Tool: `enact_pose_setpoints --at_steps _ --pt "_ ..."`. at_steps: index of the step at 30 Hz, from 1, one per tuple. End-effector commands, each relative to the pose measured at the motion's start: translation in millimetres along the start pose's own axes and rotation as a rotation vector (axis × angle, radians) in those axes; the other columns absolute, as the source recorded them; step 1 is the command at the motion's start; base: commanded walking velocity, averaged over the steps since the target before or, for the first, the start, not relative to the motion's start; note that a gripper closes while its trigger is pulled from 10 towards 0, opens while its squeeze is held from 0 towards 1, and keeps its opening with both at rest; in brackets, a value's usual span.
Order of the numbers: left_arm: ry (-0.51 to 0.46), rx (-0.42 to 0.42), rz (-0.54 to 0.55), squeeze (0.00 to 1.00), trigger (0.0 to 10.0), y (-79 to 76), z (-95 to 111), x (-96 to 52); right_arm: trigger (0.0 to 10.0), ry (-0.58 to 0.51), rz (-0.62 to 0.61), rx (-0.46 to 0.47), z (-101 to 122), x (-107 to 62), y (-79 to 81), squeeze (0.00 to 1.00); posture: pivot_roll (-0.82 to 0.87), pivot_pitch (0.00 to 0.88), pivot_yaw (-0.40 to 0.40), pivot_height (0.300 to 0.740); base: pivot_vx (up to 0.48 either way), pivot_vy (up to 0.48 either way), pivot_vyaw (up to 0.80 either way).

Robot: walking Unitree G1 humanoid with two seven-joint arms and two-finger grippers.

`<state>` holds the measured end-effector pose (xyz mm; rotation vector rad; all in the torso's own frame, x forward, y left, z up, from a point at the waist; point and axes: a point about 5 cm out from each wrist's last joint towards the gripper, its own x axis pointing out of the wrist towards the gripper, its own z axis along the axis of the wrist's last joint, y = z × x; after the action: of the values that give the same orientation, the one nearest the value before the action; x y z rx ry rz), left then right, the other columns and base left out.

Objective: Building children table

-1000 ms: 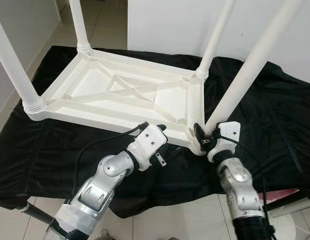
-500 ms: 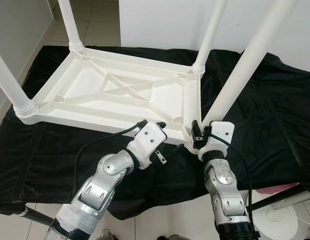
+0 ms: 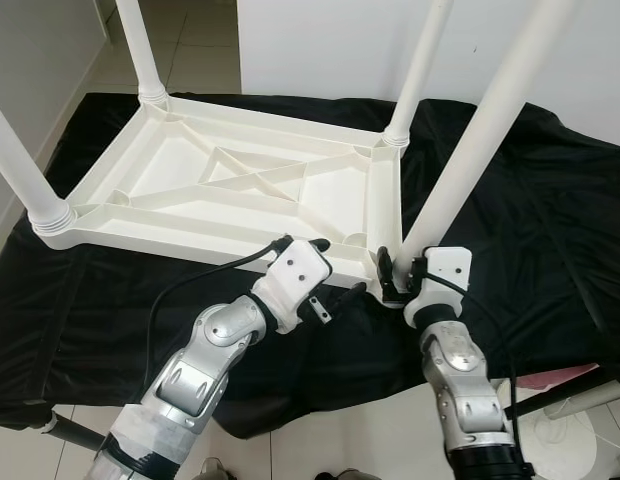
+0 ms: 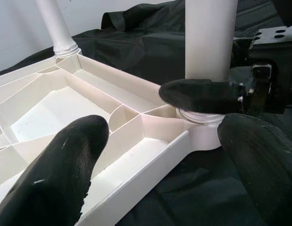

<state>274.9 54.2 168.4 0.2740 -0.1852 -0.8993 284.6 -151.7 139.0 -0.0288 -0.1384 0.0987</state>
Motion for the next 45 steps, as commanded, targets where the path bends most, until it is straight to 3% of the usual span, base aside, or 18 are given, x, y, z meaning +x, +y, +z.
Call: enact_pose_setpoints --at_steps 1,9,13,26,27,29,30,39,40,41,42,45 --pt "0.007 0.008 -0.029 0.00 10.0 -2.5 -4 -4.3 10.0 0.005 0.124 0.019 -5 -6.3 -0.9 0.00 -0.02 0.063 -0.069 0.740 0.000 0.000 0.00" --pt "0.010 0.002 -0.026 0.00 10.0 0.3 -4 -8.3 10.0 -0.006 0.227 0.000 -3 -5.0 -9.1 0.00 -0.02 0.059 -0.066 0.740 0.000 0.000 0.00" --pt "0.008 -0.009 -0.048 0.00 10.0 -2.2 -2 -11.0 10.0 0.003 0.360 -0.047 -1 4.7 -18.9 0.00 -0.02 0.048 -0.067 0.740 0.000 0.000 0.00" --pt "0.004 0.024 -0.119 0.00 10.0 -8.0 1 -6.5 10.0 0.012 0.562 -0.128 -2 24.6 -16.3 0.00 0.00 0.035 -0.076 0.740 0.000 0.000 0.00" --pt "0.002 0.023 -0.121 0.00 10.0 -8.6 2 -6.6 3.9 0.012 0.569 -0.132 -2 27.2 -17.0 0.00 0.00 0.035 -0.077 0.740 0.000 0.000 0.00" --pt "0.000 0.023 -0.122 0.00 10.0 -9.0 3 -6.7 3.9 0.013 0.572 -0.134 -3 28.8 -17.6 0.00 0.00 0.035 -0.077 0.740 0.000 0.000 0.00" --pt "-0.001 0.021 -0.120 0.00 10.0 -9.7 3 -6.7 0.0 0.016 0.582 -0.134 -4 30.4 -18.5 0.00 0.01 0.036 -0.084 0.740 0.000 0.000 0.00" --pt "0.002 0.011 -0.118 0.00 10.0 -12.1 2 -6.7 0.0 0.054 0.592 -0.105 -11 28.0 -22.6 0.00 0.01 0.036 -0.094 0.740 0.000 0.000 0.00" --pt "0.002 0.011 -0.118 0.00 10.0 -12.1 2 -6.7 5.7 0.050 0.576 -0.102 -11 27.3 -23.9 0.00 0.01 0.035 -0.093 0.740 0.000 0.000 0.00" --pt "0.002 0.011 -0.118 0.00 10.0 -12.1 2 -6.7 5.7 0.050 0.576 -0.102 -11 27.3 -23.9 0.00 0.01 0.035 -0.093 0.740 0.000 0.000 0.00" --pt "0.006 0.015 -0.116 0.00 10.0 -11.5 1 -6.9 10.0 0.041 0.558 -0.094 -10 26.8 -25.4 0.00 0.01 0.034 -0.094 0.740 0.000 0.000 0.00" --pt "0.015 0.018 -0.092 0.00 10.0 -6.4 -1 -7.5 10.0 0.025 0.492 -0.092 -9 25.8 -28.4 0.00 0.00 0.035 -0.096 0.740 0.000 0.000 0.00"
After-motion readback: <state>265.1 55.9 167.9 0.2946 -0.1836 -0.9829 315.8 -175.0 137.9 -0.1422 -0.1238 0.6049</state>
